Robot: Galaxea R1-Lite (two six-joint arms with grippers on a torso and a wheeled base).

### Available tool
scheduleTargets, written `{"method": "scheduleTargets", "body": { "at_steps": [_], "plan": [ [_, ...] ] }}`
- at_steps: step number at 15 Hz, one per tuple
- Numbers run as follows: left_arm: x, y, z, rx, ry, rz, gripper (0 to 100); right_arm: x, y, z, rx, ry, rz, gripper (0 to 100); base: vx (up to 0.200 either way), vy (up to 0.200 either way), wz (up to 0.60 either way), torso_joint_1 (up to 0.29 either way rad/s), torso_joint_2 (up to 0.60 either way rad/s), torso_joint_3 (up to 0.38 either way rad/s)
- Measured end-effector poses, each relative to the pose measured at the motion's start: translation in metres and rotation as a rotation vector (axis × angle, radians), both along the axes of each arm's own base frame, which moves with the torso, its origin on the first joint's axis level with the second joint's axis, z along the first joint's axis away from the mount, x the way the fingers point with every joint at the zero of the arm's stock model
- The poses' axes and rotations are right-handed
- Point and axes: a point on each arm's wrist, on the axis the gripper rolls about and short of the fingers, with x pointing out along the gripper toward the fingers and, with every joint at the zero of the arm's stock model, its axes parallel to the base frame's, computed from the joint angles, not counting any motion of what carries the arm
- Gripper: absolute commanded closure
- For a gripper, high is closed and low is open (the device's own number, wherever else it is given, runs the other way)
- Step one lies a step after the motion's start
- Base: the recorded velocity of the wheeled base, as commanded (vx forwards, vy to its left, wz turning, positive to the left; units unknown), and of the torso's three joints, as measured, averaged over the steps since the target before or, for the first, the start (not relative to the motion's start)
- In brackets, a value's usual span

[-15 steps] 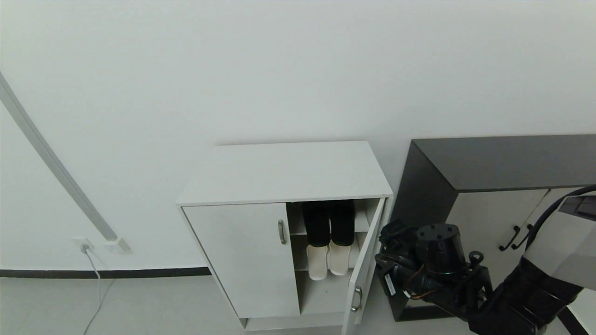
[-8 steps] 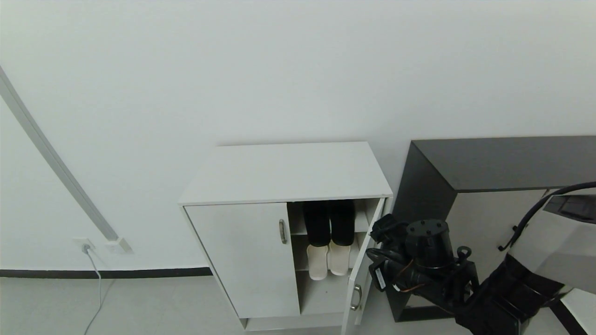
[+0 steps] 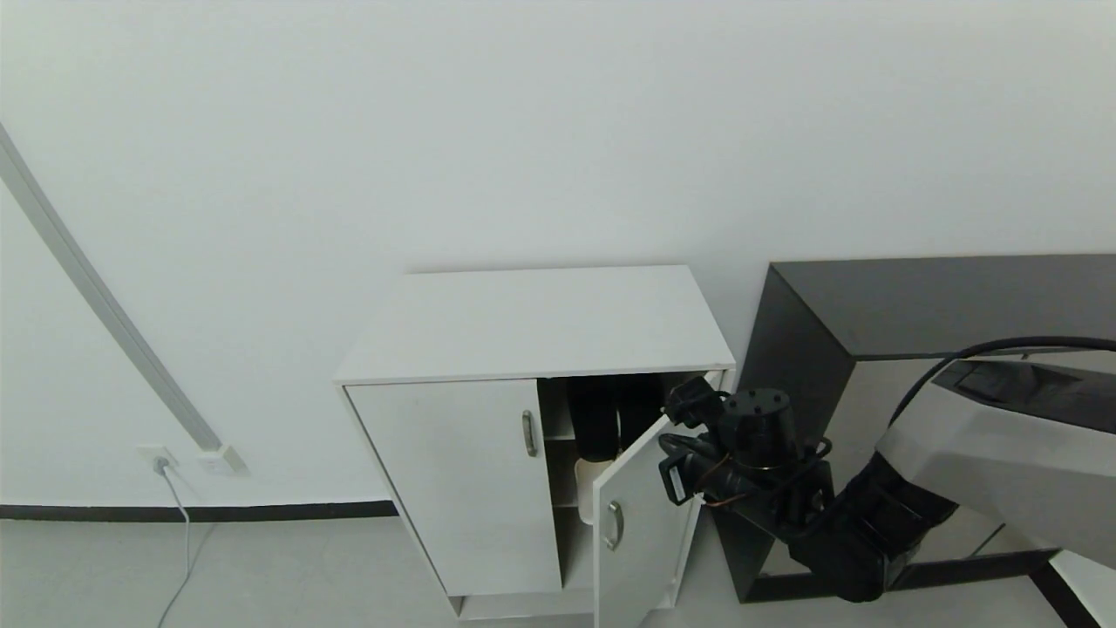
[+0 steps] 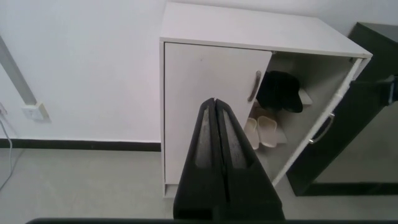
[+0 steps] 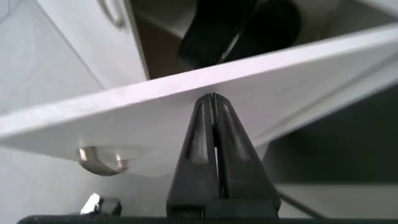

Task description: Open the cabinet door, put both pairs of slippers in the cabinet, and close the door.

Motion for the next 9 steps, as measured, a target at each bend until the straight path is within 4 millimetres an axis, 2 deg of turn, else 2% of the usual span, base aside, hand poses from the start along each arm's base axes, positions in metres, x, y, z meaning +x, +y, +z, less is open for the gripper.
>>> {"method": "scheduleTargets", "body": {
  "at_steps": [9],
  "plan": [
    [0.000, 0.000, 0.000, 0.002, 0.000, -0.001, 100, 0.059, 0.007, -0.013, 0.054, -0.070, -0.038, 100, 0.000, 0.000, 0.00, 0.000, 0.00, 0.000]
  ]
}}
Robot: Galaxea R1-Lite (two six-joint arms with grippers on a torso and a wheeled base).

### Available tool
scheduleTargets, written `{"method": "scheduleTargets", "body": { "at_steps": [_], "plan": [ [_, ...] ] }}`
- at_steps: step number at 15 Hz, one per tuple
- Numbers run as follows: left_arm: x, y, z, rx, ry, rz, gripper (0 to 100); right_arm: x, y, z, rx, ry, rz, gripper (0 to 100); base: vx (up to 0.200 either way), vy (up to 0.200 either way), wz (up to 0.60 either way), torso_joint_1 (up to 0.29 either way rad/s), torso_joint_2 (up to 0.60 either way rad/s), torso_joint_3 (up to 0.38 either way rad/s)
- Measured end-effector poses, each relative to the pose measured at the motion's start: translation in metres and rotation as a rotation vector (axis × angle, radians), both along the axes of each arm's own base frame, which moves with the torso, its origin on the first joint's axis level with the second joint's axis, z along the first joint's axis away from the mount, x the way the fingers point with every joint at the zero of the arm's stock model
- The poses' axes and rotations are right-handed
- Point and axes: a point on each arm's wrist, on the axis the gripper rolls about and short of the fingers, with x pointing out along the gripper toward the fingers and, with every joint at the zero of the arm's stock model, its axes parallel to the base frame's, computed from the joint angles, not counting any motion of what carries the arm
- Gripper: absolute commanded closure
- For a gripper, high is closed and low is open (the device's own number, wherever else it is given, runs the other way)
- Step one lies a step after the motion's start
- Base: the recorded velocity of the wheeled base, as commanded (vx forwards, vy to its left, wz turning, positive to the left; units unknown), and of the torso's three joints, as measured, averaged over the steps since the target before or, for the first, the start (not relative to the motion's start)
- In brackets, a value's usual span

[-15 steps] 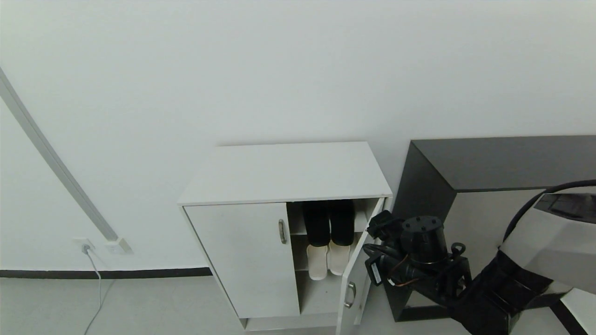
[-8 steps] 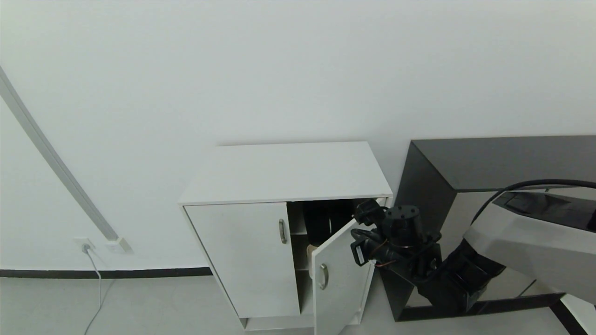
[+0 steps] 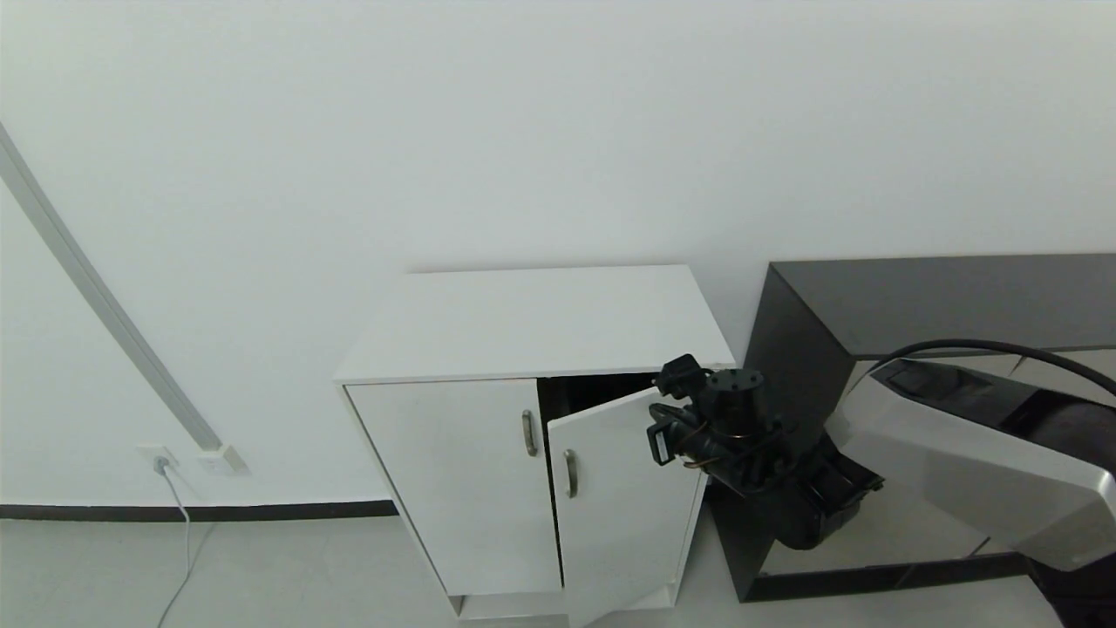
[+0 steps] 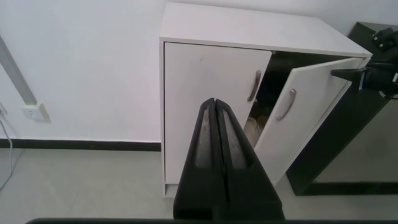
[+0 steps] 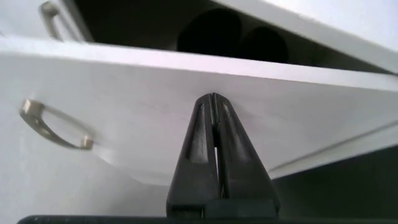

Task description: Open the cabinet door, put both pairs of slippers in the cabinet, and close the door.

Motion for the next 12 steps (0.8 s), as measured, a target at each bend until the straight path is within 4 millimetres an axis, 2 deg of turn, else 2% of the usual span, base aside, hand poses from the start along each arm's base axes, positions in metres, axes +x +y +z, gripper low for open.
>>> {"method": "scheduleTargets", "body": {
  "at_steps": [12],
  "plan": [
    [0.000, 0.000, 0.000, -0.002, 0.000, 0.000, 100, 0.037, -0.001, -0.010, 0.000, -0.001, -0.046, 100, 0.000, 0.000, 0.00, 0.000, 0.00, 0.000]
  ]
}}
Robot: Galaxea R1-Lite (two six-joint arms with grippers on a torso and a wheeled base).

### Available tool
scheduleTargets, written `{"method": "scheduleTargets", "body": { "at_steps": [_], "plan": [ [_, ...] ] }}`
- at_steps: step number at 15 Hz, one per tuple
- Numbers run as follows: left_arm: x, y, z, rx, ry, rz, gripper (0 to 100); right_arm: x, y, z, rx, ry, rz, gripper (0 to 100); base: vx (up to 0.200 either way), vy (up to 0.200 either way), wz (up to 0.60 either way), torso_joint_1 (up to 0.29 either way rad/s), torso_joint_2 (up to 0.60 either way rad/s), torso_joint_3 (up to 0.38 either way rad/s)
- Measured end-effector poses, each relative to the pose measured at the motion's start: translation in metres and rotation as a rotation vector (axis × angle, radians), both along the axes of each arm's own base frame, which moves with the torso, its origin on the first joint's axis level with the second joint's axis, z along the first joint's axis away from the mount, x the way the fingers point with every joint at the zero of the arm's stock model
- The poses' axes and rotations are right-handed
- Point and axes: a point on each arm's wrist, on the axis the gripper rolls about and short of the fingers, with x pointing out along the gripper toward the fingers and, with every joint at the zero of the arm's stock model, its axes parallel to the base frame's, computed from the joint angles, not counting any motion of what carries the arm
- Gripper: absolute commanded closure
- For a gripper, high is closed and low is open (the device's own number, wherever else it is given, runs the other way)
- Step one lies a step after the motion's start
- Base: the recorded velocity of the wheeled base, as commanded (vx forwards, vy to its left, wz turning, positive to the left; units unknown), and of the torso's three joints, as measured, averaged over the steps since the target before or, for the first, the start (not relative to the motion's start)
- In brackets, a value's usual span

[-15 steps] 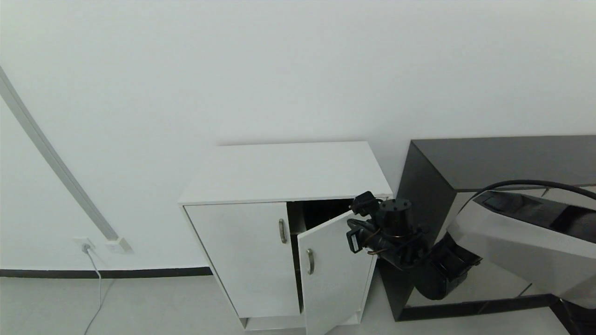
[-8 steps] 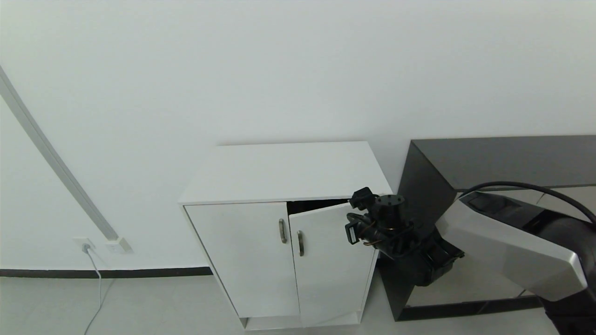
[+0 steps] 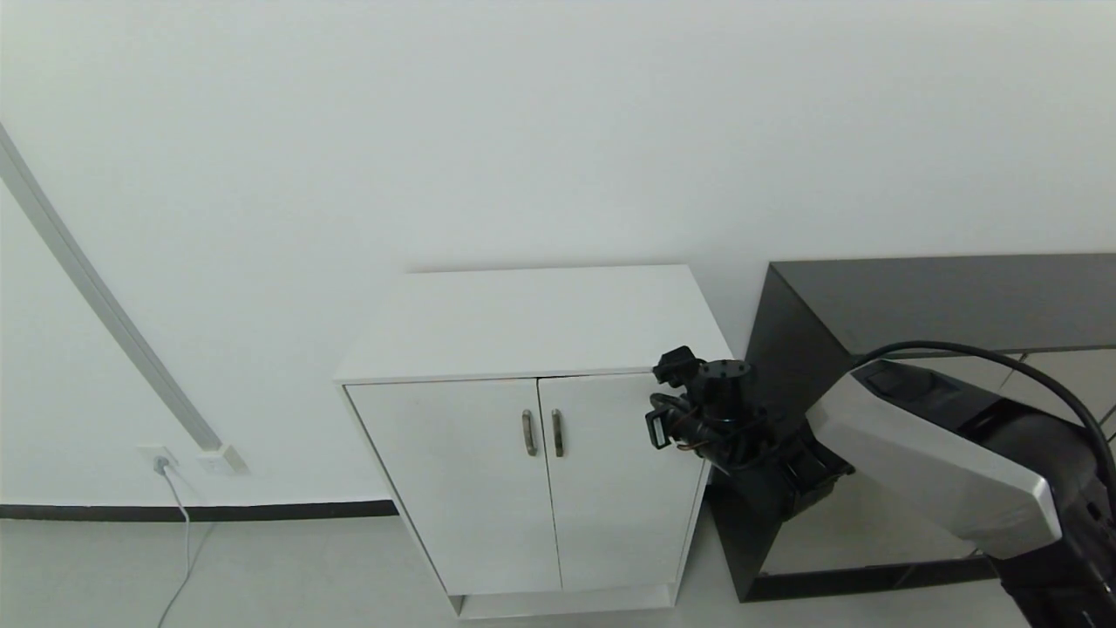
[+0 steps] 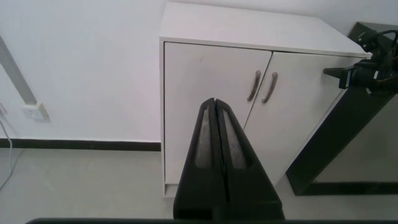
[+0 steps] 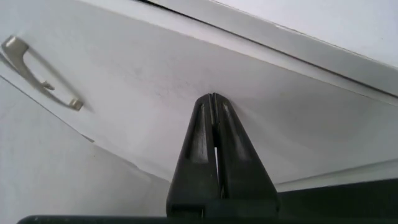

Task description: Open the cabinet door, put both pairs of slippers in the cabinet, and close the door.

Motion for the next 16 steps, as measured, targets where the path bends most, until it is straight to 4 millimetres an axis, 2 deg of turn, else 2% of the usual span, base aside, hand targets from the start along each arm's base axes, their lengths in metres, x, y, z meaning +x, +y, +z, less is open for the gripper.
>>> {"method": "scheduleTargets", "body": {
  "at_steps": [5, 10, 13, 16],
  "plan": [
    [0.000, 0.000, 0.000, 0.000, 0.000, 0.000, 100, 0.013, -0.001, -0.004, -0.007, 0.008, -0.016, 100, 0.000, 0.000, 0.00, 0.000, 0.00, 0.000],
    [0.000, 0.000, 0.000, 0.000, 0.000, 0.001, 100, 0.016, -0.002, -0.004, -0.003, -0.001, -0.022, 100, 0.000, 0.000, 0.00, 0.000, 0.00, 0.000],
    [0.000, 0.000, 0.000, 0.000, -0.001, 0.001, 100, 0.010, -0.006, -0.006, -0.002, -0.005, -0.031, 100, 0.000, 0.000, 0.00, 0.000, 0.00, 0.000],
    [0.000, 0.000, 0.000, 0.000, -0.001, 0.001, 100, -0.009, -0.013, -0.007, -0.003, -0.006, -0.025, 100, 0.000, 0.000, 0.00, 0.000, 0.00, 0.000]
  ]
}}
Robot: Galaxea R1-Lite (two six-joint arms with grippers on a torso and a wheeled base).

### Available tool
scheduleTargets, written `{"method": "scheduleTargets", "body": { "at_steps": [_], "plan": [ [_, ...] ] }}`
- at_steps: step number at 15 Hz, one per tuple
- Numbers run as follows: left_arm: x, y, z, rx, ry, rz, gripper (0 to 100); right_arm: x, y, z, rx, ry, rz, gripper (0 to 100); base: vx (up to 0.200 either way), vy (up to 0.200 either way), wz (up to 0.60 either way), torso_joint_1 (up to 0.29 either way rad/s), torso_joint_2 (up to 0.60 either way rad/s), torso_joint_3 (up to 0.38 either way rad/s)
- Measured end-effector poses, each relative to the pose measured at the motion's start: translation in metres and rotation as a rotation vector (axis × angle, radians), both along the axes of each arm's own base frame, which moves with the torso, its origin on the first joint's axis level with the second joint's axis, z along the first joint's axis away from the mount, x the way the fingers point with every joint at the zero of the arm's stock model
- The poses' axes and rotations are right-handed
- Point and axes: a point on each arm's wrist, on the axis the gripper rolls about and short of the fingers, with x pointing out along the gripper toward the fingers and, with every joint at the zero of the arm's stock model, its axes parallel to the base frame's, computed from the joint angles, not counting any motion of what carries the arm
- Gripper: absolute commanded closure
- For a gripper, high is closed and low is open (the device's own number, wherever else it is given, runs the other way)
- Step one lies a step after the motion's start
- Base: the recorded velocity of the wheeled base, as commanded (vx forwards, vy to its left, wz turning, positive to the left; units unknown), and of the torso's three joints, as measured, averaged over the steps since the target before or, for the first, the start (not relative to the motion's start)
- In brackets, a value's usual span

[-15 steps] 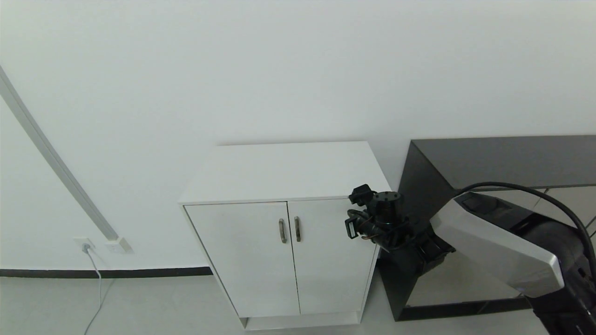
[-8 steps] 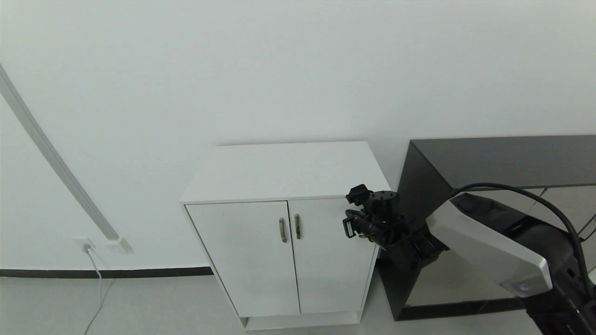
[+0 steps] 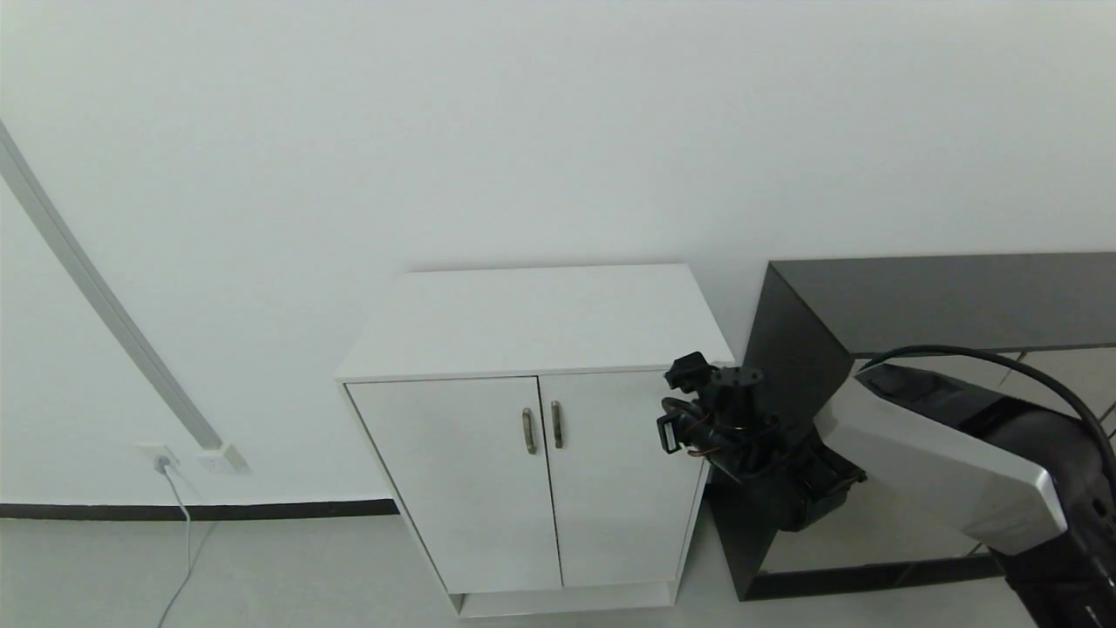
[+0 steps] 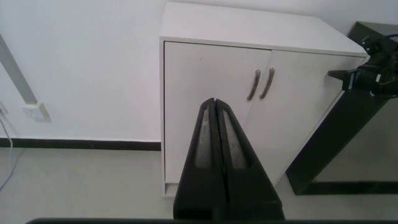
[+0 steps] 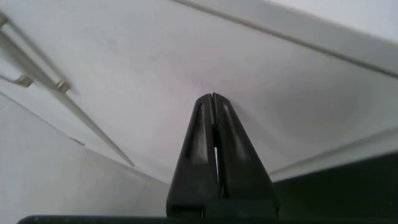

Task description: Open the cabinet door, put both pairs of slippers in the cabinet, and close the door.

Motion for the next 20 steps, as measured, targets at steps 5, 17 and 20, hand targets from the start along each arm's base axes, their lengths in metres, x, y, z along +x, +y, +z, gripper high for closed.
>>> {"method": "scheduleTargets", "body": {
  "at_steps": [5, 17, 20],
  "plan": [
    [0.000, 0.000, 0.000, 0.000, 0.000, -0.001, 100, -0.055, -0.030, 0.010, -0.004, 0.006, 0.000, 100, 0.000, 0.000, 0.00, 0.000, 0.00, 0.000],
    [0.000, 0.000, 0.000, 0.000, 0.000, 0.000, 100, -0.186, -0.121, 0.046, 0.004, 0.005, -0.071, 100, 0.000, 0.000, 0.00, 0.000, 0.00, 0.000],
    [0.000, 0.000, 0.000, 0.000, 0.000, -0.001, 100, -0.202, -0.160, 0.052, -0.008, 0.022, -0.202, 100, 0.000, 0.000, 0.00, 0.000, 0.00, 0.000]
  ]
}}
